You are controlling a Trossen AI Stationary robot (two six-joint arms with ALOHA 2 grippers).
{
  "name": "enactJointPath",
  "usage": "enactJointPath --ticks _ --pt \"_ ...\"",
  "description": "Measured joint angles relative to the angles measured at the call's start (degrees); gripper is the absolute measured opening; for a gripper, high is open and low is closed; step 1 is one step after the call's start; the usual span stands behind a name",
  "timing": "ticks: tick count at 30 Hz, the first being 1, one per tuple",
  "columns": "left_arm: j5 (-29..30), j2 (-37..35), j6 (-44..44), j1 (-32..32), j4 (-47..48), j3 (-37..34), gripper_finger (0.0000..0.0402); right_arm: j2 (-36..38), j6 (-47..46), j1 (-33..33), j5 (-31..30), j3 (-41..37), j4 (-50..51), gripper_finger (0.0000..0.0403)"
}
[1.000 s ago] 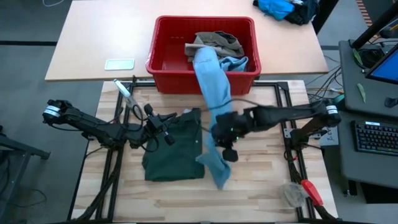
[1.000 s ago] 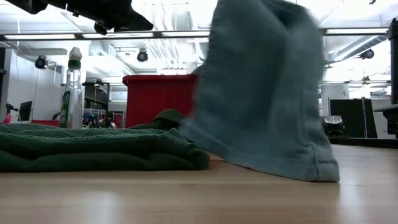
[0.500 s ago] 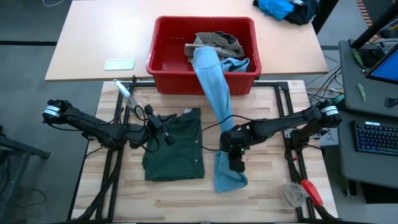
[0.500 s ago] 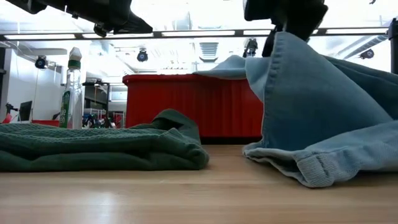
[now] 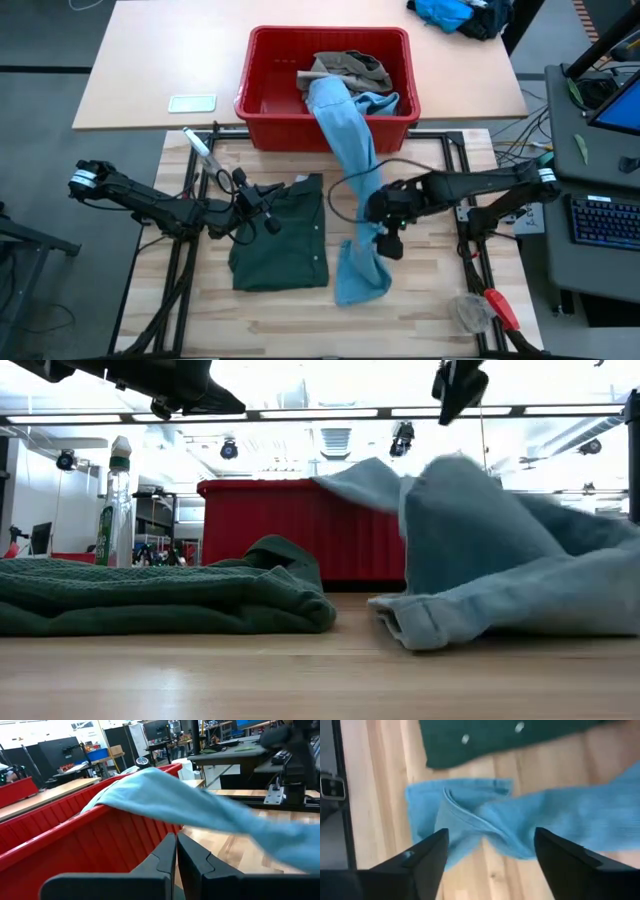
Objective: Fold Laundry from Bin
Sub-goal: Fold the blue jeans
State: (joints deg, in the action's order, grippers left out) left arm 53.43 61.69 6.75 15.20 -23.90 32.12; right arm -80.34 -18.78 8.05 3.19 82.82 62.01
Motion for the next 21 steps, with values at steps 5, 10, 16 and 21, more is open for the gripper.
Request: enactJointPath --ticks 5,10,16,21 --pt "0.0 0.0 0.19 0.0 -0.01 0.0 0.0 0.85 2.08 -3.64 -8.5 4.35 0.52 0.0325" --pt "0.0 0.0 0.2 -0.02 -0.02 0.0 0.0 0.66 3.03 -12.09 -21.04 5.93 -1.75 0.0341" --pt "0.0 0.0 0.19 -0.02 0.5 0.0 0.0 -0.73 6.88 -27.23 -20.81 5.31 -6.93 0.0339" --pt "0.0 0.02 0.2 -0.02 0.6 0.0 0.0 -5.05 8.2 -37.25 -16.4 4.53 -12.48 0.0331"
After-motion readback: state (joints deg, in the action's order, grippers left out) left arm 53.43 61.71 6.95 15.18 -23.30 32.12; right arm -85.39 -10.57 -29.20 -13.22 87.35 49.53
